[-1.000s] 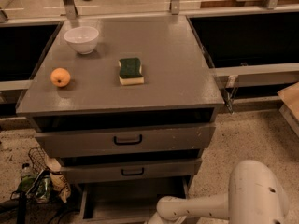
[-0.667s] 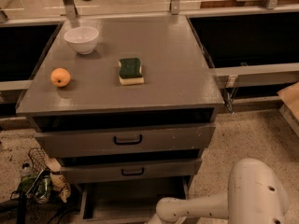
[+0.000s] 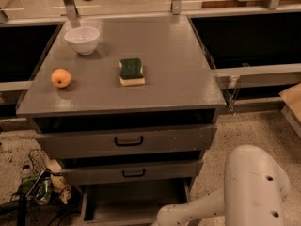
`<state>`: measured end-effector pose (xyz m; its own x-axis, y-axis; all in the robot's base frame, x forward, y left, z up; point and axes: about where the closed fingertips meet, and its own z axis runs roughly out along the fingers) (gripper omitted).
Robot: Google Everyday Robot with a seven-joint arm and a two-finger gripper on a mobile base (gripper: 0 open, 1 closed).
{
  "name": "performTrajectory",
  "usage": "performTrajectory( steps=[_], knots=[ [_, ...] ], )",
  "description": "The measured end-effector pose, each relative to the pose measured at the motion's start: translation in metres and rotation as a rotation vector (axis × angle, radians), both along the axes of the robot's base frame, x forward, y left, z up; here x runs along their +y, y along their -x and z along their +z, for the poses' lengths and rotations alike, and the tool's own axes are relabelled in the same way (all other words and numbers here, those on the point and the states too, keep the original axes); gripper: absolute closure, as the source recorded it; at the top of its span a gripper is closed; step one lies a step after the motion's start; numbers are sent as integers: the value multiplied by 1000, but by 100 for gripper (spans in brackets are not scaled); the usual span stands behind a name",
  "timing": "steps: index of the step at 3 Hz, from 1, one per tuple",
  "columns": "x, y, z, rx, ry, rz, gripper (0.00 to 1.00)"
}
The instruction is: Open bottom drawer
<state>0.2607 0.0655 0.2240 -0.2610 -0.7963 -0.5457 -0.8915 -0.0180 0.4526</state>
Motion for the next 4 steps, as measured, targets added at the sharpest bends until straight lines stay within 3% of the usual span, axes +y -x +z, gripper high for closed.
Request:
performTrajectory(
  steps=[4],
  knots=[
    [7,-23,-20,-30,46,-71,0]
  ],
)
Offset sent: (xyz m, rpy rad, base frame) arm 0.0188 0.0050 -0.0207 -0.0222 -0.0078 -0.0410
